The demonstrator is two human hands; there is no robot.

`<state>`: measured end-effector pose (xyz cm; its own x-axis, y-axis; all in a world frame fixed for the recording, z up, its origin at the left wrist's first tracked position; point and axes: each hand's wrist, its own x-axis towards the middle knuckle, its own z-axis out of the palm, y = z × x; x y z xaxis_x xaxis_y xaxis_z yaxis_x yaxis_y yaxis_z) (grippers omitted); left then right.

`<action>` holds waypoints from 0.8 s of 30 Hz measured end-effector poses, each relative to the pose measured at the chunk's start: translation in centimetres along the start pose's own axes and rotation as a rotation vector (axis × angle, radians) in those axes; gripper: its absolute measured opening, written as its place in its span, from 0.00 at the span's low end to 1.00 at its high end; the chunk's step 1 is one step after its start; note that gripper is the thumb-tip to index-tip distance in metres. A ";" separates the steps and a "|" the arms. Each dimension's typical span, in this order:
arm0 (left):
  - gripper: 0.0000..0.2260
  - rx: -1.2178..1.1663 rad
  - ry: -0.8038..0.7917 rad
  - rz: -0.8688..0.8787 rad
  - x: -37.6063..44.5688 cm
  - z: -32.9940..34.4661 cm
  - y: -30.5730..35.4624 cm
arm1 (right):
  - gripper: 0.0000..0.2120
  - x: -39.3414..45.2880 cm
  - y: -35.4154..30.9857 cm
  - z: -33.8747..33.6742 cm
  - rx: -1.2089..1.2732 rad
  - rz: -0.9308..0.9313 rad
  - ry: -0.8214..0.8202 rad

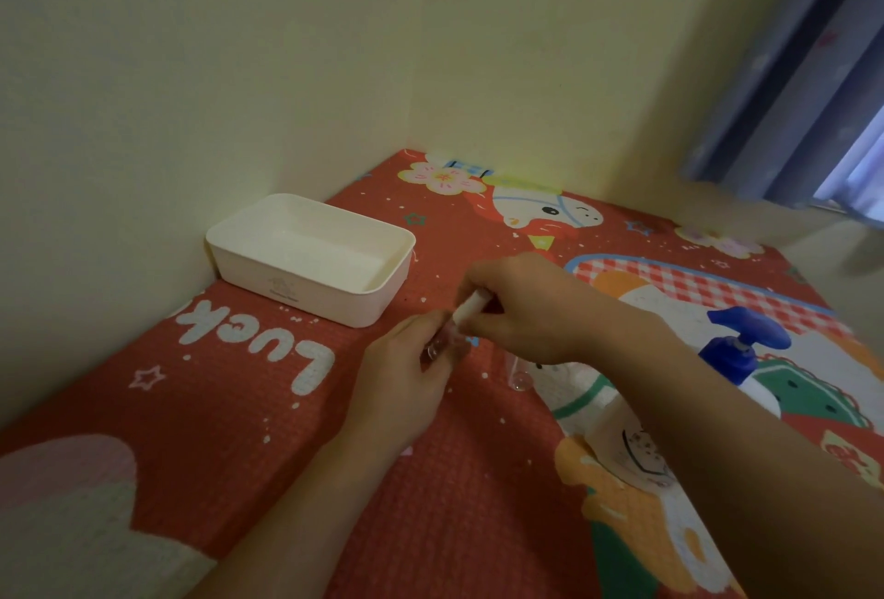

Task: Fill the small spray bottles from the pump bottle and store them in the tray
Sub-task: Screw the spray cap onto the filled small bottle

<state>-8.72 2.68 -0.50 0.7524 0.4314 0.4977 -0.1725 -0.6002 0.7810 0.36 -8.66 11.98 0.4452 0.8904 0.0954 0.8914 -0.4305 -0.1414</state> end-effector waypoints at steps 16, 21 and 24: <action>0.12 -0.029 0.008 -0.027 -0.1 -0.1 0.3 | 0.06 -0.4 0.1 0.5 0.156 0.022 -0.001; 0.10 0.036 0.032 0.005 -0.4 0.0 0.7 | 0.03 -0.4 0.3 1.3 0.155 0.034 0.051; 0.13 0.054 0.083 0.022 -0.4 0.1 0.6 | 0.05 -0.2 0.2 1.6 0.140 0.051 0.092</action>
<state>-9.03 2.09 -0.27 0.6931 0.4706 0.5461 -0.1524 -0.6448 0.7490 0.29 -8.64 10.38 0.5010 0.8478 0.1739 0.8499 -0.4439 -0.2840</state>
